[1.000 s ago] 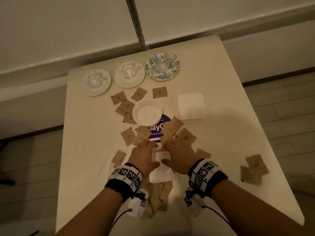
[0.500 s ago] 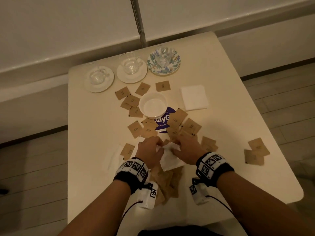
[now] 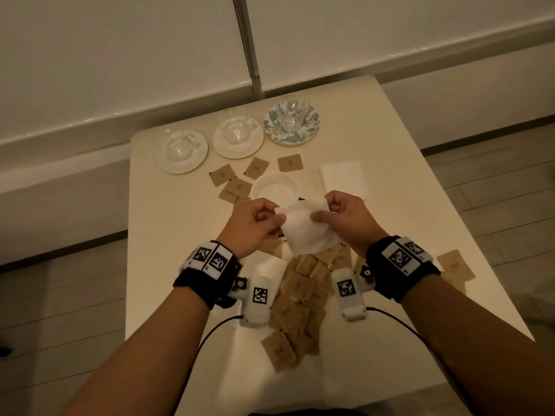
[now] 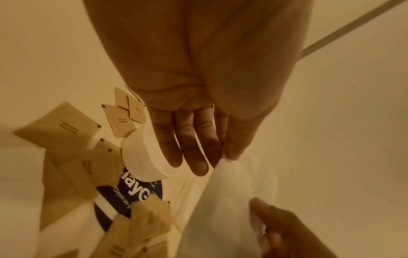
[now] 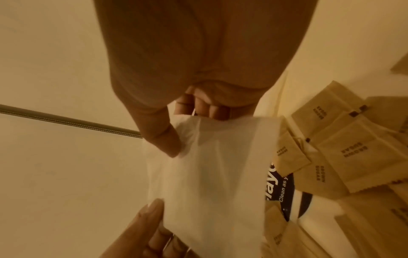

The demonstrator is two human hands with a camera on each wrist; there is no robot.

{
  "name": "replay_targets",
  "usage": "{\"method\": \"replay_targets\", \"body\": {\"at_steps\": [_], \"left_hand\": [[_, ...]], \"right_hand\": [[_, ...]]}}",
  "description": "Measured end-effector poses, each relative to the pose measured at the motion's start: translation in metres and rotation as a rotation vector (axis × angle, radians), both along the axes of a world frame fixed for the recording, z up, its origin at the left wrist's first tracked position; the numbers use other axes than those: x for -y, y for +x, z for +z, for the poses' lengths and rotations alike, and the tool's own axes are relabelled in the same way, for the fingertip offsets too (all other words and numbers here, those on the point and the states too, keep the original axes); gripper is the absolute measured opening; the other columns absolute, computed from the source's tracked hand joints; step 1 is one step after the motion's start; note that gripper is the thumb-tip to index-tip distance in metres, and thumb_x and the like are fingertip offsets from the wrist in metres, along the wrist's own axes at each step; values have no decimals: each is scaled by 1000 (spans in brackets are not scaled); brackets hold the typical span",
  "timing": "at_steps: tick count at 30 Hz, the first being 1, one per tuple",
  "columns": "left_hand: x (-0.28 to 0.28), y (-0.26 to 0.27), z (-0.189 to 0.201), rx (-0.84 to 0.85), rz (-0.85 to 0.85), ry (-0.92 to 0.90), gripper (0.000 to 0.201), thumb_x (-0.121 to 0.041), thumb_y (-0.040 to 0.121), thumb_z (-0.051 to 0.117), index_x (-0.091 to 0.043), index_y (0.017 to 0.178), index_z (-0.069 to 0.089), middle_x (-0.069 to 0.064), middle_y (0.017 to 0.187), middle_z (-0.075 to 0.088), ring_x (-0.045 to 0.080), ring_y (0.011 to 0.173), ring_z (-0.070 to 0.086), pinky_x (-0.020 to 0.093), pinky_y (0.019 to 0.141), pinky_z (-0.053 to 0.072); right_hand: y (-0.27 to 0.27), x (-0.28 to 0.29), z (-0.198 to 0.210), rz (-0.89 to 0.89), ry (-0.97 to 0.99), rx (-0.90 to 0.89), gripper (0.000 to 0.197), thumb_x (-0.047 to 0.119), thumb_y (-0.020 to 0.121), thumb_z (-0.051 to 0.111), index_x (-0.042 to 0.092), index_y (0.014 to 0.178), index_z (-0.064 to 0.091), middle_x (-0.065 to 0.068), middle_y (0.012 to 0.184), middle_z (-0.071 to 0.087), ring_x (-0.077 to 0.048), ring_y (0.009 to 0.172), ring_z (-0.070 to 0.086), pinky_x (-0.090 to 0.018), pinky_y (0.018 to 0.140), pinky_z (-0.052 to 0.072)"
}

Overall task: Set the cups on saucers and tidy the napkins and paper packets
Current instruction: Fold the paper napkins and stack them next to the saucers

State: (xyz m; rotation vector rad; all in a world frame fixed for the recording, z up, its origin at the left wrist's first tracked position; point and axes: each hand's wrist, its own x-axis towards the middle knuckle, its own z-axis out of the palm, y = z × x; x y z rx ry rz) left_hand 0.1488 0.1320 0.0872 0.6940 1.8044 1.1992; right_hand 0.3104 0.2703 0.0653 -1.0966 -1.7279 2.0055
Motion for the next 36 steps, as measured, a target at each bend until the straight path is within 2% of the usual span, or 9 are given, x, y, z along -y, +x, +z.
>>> {"method": "replay_targets", "body": {"at_steps": [5,8,15,19,23,26,28,32,36], "left_hand": [[-4,-1,9,8,67,91,17,3,86,68,-10,95,63,7,74,67,19,65,66,31,71,59],[-8,-5,13,-33,39,91,20,4,84,70,-13,93,63,6,76,68,21,68,66,30,73,57],[-17,7,15,0,12,80,29,0,80,75,-9,105,62,13,97,70,17,84,68,26,79,58],[-17,10,14,35,83,68,16,-3,84,72,-1,98,65,13,92,70,17,80,69,30,77,59],[-18,4,19,38,44,48,14,-5,85,72,3,95,67,18,88,70,18,75,66,28,71,56],[-18,1,25,21,-64,61,7,-4,85,71,-11,87,70,10,81,72,15,72,65,21,67,54],[-18,-2,26,-30,-130,41,6,-6,86,71,-11,90,71,25,89,69,23,76,61,31,73,53],[-19,-10,27,-107,-245,-8,14,-4,92,63,-16,95,70,22,94,70,22,81,64,38,78,53],[-19,-16,26,-106,-225,12,25,6,94,55,-16,100,64,2,91,68,7,73,63,20,68,51]], "right_hand": [[5,-2,4,9,-61,-56,38,15,74,82,14,106,62,-6,104,72,-25,95,70,-42,78,59],[10,-6,5,-11,-22,-58,52,-4,70,80,13,115,58,-16,104,66,-33,97,68,-48,84,58],[8,-7,8,6,-141,-151,55,-12,64,80,6,112,60,-23,110,67,-34,99,69,-43,81,59],[10,-12,7,48,-177,-133,61,-5,61,85,4,115,58,-28,108,67,-39,98,69,-51,80,58],[11,-17,10,175,-121,-44,74,23,53,91,12,118,58,-19,108,69,-27,95,71,-41,82,59],[4,-21,16,87,-9,-21,59,36,76,80,24,128,56,-4,123,62,-19,108,65,-39,92,55],[0,-22,22,127,84,-57,44,25,87,71,28,129,57,2,127,60,-14,116,59,-33,97,50],[-7,-19,32,260,233,-4,5,23,90,67,20,92,72,2,91,72,-7,82,66,-26,74,52],[-6,-23,30,233,169,34,10,21,88,71,11,85,70,-13,83,73,-17,72,65,-34,73,55]]}}
